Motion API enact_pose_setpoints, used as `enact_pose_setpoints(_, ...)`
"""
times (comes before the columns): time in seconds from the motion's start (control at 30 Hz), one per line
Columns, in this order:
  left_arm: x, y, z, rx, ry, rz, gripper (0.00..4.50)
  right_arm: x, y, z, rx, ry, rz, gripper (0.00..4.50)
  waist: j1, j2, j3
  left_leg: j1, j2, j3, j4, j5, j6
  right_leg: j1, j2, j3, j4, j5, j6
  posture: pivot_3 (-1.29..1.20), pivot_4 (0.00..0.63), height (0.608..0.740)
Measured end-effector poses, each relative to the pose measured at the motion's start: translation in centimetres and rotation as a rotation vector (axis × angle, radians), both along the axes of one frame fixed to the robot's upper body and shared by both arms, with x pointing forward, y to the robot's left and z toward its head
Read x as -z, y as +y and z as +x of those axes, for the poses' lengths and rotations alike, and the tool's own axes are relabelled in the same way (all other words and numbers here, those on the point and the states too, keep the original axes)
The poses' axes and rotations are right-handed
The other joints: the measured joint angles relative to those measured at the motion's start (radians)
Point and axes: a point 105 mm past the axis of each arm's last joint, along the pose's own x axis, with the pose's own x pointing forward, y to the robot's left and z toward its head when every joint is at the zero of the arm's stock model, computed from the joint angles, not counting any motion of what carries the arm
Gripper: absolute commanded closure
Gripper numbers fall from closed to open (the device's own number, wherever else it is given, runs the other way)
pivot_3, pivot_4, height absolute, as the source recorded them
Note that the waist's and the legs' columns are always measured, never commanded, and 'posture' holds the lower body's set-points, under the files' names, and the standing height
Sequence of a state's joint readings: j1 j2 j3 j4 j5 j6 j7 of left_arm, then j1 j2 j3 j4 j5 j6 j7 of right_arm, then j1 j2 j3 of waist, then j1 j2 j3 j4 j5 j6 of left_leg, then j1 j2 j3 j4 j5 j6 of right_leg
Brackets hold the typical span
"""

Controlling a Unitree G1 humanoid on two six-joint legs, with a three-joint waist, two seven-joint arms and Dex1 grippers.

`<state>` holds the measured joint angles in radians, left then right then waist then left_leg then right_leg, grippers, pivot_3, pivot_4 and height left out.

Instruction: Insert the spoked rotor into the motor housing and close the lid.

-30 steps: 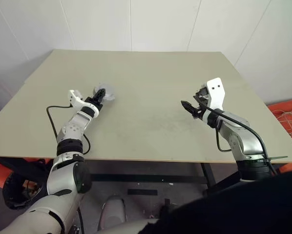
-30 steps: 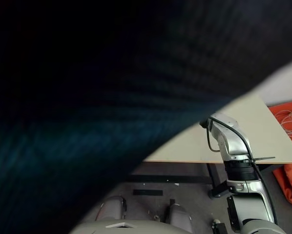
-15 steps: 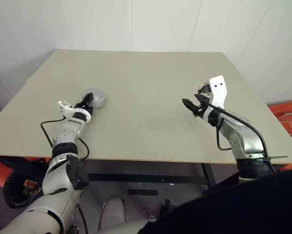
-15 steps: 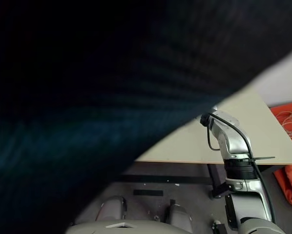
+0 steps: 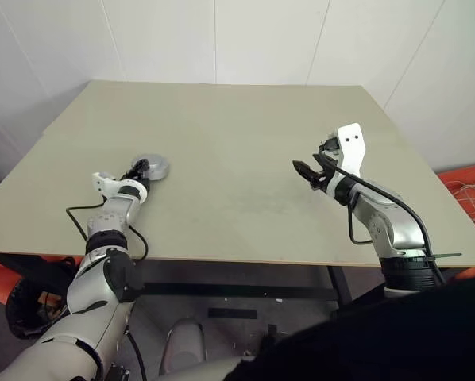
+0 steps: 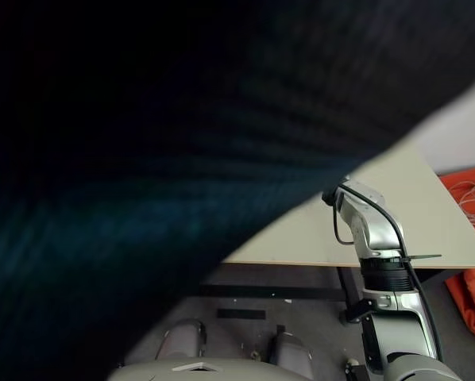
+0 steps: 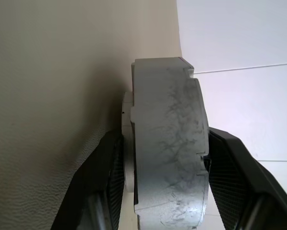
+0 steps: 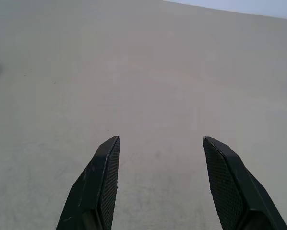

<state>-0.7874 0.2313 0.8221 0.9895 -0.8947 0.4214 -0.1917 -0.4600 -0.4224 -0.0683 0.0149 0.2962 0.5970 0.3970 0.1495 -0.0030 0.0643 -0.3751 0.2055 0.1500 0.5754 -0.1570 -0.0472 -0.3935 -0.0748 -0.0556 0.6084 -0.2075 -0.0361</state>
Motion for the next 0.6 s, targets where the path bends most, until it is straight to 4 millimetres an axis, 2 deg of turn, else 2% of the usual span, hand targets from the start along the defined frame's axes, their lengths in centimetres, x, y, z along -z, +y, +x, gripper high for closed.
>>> enact_pose_setpoints(0.03,0.0,0.0,0.0,0.0,0.001,-0.001,1.67,0.0,0.0,0.0,0.001,-0.001,0.0,1.38,0.0,0.0,0.0,0.0,0.0,0.0,0.0,0.0,0.0,0.0,0.0,0.0,0.0,0.0,0.0,0.0,0.0,0.74)
enact_pose_setpoints(0.2,-0.5,-0.2,0.3,0.004,-0.011,-0.003,0.13,-0.5,0.1,0.2,0.006,-0.014,0.003,1.38,0.001,0.0,0.0,0.004,0.0,0.0,0.0,0.0,0.0,0.004,0.0,0.0,0.0,0.0,0.0,0.0,0.0,0.74)
enact_pose_setpoints(0.37,-0.6,-0.2,0.4,0.002,0.004,-0.001,0.03,-0.6,0.1,0.3,0.007,-0.018,0.008,1.38,0.0,0.0,0.0,0.007,0.0,0.0,0.0,-0.002,0.003,0.006,0.0,0.0,0.0,-0.004,0.006,0.0,0.0,0.74)
enact_pose_setpoints(0.6,-0.7,-1.3,-0.1,0.105,0.006,0.015,0.03,-0.6,0.4,0.3,0.003,-0.018,0.019,1.38,0.001,0.0,0.0,0.007,0.0,0.0,0.0,-0.002,0.004,0.006,-0.001,0.0,0.0,-0.001,0.001,0.0,0.0,0.74)
